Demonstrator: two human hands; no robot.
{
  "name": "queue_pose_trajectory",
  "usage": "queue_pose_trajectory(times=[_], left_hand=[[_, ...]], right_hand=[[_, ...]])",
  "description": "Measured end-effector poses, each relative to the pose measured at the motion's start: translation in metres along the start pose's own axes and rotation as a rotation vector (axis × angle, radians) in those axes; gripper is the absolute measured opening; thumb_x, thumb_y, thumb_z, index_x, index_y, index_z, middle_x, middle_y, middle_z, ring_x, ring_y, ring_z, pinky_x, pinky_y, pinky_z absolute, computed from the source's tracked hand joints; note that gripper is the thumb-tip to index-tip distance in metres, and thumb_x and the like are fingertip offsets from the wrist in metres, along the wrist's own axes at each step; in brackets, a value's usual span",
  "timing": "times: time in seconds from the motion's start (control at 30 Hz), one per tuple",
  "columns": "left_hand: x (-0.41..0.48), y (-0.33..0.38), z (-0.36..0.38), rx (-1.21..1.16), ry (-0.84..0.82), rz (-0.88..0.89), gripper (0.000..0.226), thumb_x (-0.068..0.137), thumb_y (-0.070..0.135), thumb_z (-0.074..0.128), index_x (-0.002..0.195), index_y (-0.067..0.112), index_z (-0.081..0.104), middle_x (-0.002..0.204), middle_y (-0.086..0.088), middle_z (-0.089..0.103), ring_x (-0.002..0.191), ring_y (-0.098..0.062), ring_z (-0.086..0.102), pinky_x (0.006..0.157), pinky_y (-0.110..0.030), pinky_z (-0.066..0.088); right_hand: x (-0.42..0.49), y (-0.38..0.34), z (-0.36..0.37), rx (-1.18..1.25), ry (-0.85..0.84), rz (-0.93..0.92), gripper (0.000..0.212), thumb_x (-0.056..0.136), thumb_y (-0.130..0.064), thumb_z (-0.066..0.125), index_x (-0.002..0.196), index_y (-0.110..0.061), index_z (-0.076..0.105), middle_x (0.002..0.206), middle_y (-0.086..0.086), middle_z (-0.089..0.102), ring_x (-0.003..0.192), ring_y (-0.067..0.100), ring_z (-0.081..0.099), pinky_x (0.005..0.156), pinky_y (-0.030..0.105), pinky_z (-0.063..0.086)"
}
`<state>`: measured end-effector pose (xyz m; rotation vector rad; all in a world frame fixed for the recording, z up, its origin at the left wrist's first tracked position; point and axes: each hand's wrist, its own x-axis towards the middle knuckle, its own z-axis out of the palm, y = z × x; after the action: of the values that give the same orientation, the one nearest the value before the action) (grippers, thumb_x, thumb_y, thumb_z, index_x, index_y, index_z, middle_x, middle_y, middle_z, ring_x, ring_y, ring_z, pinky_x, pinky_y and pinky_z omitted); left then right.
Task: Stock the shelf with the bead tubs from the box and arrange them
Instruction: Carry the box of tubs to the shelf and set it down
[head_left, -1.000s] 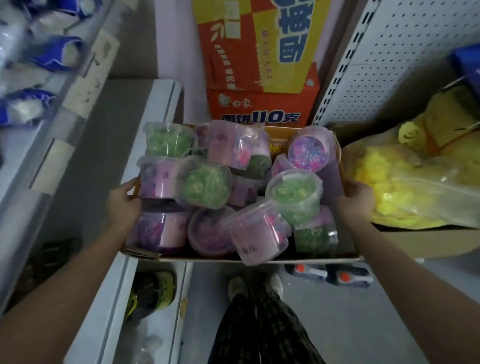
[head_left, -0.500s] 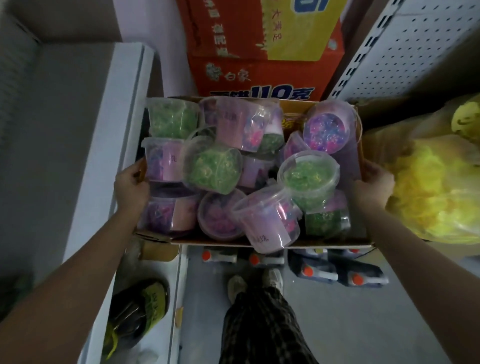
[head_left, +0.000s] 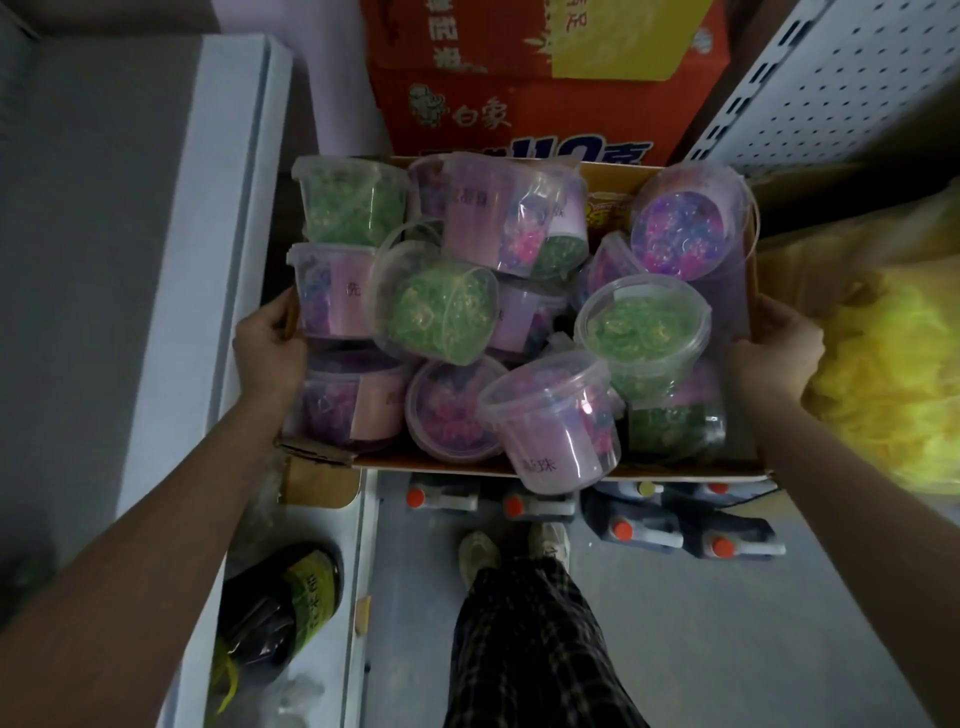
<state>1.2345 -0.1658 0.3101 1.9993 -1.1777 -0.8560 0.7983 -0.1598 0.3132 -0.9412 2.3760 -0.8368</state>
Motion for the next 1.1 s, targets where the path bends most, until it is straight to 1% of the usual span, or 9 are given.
queue_pose_trajectory(times=[0.1,0.23,0.4,0.57,0.7,0.83,0.93,1.03,1.1], left_hand=[[-0.002,-0.004,0.001,-0.011,0.006,-0.026,0.039,0.085,0.008,0.065,0.124,0.013,0.062,0.113,-0.006,0.067,0.105,-0.021,0.063,0.094,-0.041,0.051],[-0.002,-0.007,-0.002,-0.051,-0.016,-0.078,0.040,0.086,0.013,0.066,0.125,0.015,0.061,0.117,-0.006,0.066,0.108,-0.022,0.062,0.097,-0.046,0.049],[-0.005,-0.005,-0.004,-0.132,-0.095,-0.117,0.044,0.084,0.009,0.067,0.126,0.019,0.060,0.116,-0.005,0.067,0.107,-0.021,0.063,0.094,-0.043,0.051],[-0.009,-0.002,-0.005,-0.201,-0.194,-0.141,0.049,0.084,0.003,0.064,0.130,0.017,0.055,0.117,-0.007,0.066,0.104,-0.024,0.064,0.086,-0.037,0.054],[-0.013,-0.003,-0.005,-0.208,-0.197,-0.140,0.049,0.085,0.003,0.063,0.131,0.019,0.054,0.119,-0.005,0.064,0.105,-0.023,0.063,0.087,-0.037,0.053],[-0.016,-0.010,-0.004,-0.208,-0.175,-0.198,0.045,0.088,0.006,0.061,0.132,0.011,0.051,0.120,-0.010,0.062,0.104,-0.026,0.063,0.082,-0.035,0.054],[-0.021,-0.012,-0.004,-0.184,-0.164,-0.201,0.039,0.091,0.006,0.058,0.129,0.007,0.051,0.112,-0.008,0.062,0.097,-0.024,0.063,0.070,-0.025,0.054],[-0.026,-0.013,-0.003,-0.177,-0.142,-0.191,0.034,0.093,0.007,0.055,0.127,0.009,0.052,0.101,0.001,0.062,0.086,-0.013,0.062,0.062,-0.015,0.053],[-0.027,-0.013,-0.003,-0.175,-0.140,-0.181,0.034,0.093,0.006,0.055,0.126,0.011,0.053,0.096,0.008,0.061,0.083,-0.007,0.061,0.061,-0.012,0.053]], right_hand=[[-0.001,0.003,-0.002,-0.009,-0.023,0.003,0.049,0.079,0.003,0.056,0.126,-0.013,0.061,0.115,0.008,0.068,0.106,0.020,0.064,0.084,0.020,0.045],[-0.002,0.001,-0.006,-0.018,-0.051,0.003,0.052,0.082,0.006,0.054,0.131,-0.011,0.056,0.122,0.010,0.064,0.112,0.022,0.061,0.086,0.020,0.042],[-0.002,0.007,-0.005,-0.047,-0.096,-0.023,0.054,0.084,0.003,0.052,0.136,-0.013,0.051,0.126,0.009,0.062,0.115,0.023,0.059,0.095,0.033,0.048],[-0.004,0.011,-0.005,-0.070,-0.105,-0.020,0.055,0.086,-0.003,0.053,0.138,-0.018,0.047,0.129,0.008,0.060,0.119,0.026,0.056,0.100,0.044,0.047],[-0.006,0.014,-0.006,-0.111,-0.127,-0.030,0.057,0.088,-0.006,0.052,0.142,-0.017,0.041,0.133,0.011,0.056,0.122,0.029,0.053,0.101,0.042,0.045],[-0.010,0.018,-0.008,-0.135,-0.145,-0.050,0.057,0.088,-0.010,0.053,0.144,-0.016,0.038,0.132,0.015,0.056,0.121,0.033,0.053,0.099,0.046,0.045],[-0.015,0.022,-0.009,-0.139,-0.142,-0.056,0.059,0.087,-0.008,0.054,0.143,-0.015,0.039,0.132,0.015,0.056,0.121,0.033,0.052,0.100,0.045,0.044],[-0.019,0.025,-0.010,-0.153,-0.141,-0.072,0.060,0.087,-0.010,0.056,0.143,-0.016,0.039,0.131,0.015,0.057,0.121,0.033,0.053,0.100,0.043,0.044],[-0.019,0.025,-0.011,-0.153,-0.149,-0.068,0.060,0.086,-0.008,0.055,0.144,-0.015,0.038,0.131,0.015,0.057,0.121,0.032,0.052,0.101,0.043,0.044]])
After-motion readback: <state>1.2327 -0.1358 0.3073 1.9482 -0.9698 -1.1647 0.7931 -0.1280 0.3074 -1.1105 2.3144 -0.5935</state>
